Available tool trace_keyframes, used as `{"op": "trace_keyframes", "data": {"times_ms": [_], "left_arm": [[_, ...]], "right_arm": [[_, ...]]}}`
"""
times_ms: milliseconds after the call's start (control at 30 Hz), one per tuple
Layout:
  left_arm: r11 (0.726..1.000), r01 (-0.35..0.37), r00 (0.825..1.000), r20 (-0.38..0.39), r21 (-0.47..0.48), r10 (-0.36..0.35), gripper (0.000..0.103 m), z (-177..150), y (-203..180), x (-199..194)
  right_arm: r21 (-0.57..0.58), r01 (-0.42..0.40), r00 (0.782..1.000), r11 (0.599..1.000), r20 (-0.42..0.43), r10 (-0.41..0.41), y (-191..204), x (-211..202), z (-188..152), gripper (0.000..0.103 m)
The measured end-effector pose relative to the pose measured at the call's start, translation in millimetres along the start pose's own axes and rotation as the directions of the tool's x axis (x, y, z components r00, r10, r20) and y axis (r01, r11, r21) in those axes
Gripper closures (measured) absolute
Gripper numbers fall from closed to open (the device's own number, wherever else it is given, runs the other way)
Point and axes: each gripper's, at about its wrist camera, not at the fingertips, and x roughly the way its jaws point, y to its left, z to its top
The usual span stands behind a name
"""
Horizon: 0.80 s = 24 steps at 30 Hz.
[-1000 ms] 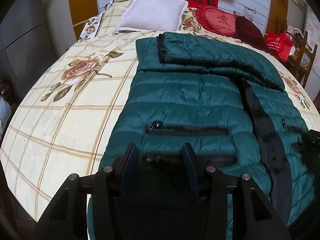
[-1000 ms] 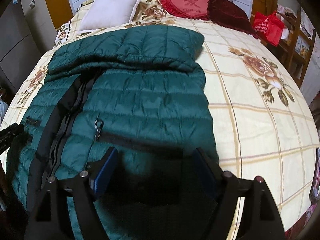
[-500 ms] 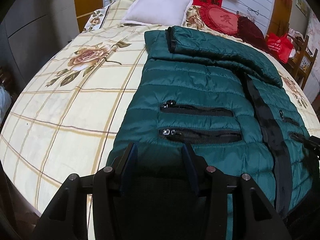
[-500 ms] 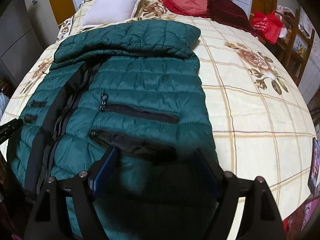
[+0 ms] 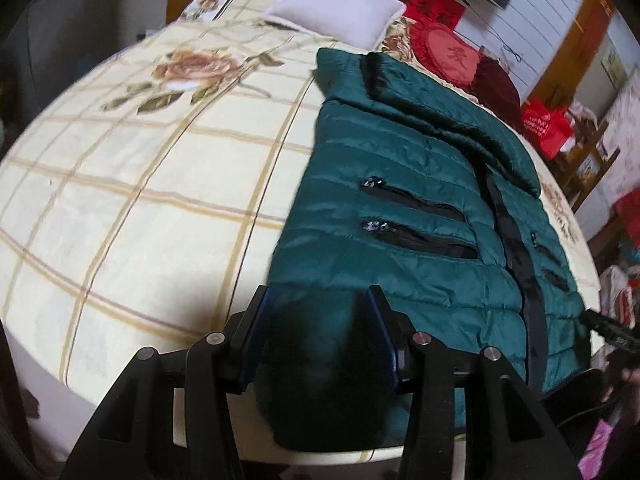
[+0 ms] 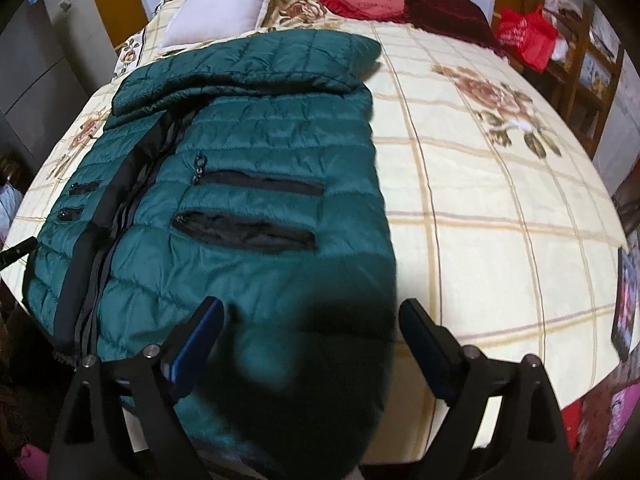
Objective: Fold large clothes
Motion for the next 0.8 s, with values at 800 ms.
{"op": "trace_keyframes", "data": {"times_ms": [800], "left_arm": [[0.996, 0.06, 0.995, -0.078, -0.061, -0.064, 0.04, -26, 16, 9]], "right_arm": [[0.059, -0.145, 0.985, 0.988, -0.091, 0.15, -13, 20, -23, 0.008]]}}
